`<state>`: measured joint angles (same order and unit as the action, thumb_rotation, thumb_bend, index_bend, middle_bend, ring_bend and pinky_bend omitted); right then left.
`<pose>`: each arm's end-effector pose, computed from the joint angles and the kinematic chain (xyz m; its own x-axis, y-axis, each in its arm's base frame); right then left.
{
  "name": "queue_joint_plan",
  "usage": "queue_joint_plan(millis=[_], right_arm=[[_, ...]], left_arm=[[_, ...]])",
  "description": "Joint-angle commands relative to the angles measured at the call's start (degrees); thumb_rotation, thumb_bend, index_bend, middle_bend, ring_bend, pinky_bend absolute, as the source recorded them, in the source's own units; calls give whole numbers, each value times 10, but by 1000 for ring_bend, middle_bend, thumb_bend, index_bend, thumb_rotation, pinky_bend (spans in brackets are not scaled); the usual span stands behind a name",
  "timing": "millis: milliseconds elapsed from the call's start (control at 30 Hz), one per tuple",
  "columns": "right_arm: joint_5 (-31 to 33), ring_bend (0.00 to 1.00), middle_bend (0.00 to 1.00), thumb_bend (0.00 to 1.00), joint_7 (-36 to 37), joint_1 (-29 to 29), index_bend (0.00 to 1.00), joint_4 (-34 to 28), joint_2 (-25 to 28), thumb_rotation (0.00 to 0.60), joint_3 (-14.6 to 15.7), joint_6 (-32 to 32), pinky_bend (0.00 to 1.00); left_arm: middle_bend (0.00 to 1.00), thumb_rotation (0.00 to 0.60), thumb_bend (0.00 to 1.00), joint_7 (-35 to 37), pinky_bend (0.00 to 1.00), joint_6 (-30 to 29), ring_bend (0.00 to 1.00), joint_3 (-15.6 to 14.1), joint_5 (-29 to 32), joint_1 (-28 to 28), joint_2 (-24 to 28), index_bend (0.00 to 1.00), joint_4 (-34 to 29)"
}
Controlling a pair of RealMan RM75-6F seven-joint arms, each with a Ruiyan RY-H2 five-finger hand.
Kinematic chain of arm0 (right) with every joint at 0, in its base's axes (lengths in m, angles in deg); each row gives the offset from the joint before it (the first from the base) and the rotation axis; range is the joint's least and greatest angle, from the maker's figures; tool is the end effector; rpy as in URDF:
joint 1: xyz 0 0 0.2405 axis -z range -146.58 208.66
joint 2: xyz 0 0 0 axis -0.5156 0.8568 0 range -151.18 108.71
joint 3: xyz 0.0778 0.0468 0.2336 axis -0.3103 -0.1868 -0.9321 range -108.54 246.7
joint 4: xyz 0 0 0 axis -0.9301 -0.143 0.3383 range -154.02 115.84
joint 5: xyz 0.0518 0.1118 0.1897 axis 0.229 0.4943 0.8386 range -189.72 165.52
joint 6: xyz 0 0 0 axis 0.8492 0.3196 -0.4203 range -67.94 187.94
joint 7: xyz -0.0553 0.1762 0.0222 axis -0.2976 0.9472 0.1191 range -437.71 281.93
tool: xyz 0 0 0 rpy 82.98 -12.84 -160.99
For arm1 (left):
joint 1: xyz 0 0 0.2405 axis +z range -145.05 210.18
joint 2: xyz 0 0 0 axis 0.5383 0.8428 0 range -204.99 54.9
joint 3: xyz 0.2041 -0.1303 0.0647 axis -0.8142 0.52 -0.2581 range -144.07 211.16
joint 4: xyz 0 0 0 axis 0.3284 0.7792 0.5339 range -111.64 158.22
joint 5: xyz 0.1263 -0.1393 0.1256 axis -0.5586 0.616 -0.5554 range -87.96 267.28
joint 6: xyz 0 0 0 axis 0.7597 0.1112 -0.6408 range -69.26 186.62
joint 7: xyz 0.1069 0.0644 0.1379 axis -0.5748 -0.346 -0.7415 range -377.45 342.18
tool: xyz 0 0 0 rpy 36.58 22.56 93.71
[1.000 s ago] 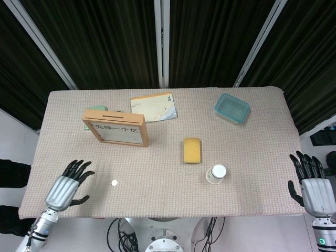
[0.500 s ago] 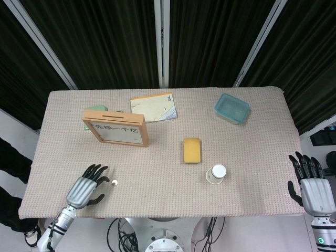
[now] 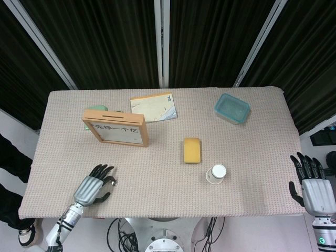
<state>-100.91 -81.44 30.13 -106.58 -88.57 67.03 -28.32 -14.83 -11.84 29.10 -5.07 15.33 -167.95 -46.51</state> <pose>-0.3275 -0.1993 0.1353 0.4798 0.0127 0.8773 -0.8774 0.0090 0.4797 -0.2618 0.2413 -0.0643 0.3691 0.3085 0.8767 0.8953 -0.3713 -0.2463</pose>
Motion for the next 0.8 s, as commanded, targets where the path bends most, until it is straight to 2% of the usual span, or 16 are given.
queue_joint_plan(millis=[33, 800], right_arm=[[1, 0, 0, 438, 1, 0, 0, 2, -1, 600, 1, 2, 0], [3, 0, 0, 438, 2, 1, 0, -1, 3, 600, 1, 3, 0]], left_arm=[[69, 600, 312, 0, 57, -6, 0, -2, -3, 0, -8, 344, 11], [83, 600, 311, 1, 56, -8, 0, -6, -1, -13, -26, 344, 43]])
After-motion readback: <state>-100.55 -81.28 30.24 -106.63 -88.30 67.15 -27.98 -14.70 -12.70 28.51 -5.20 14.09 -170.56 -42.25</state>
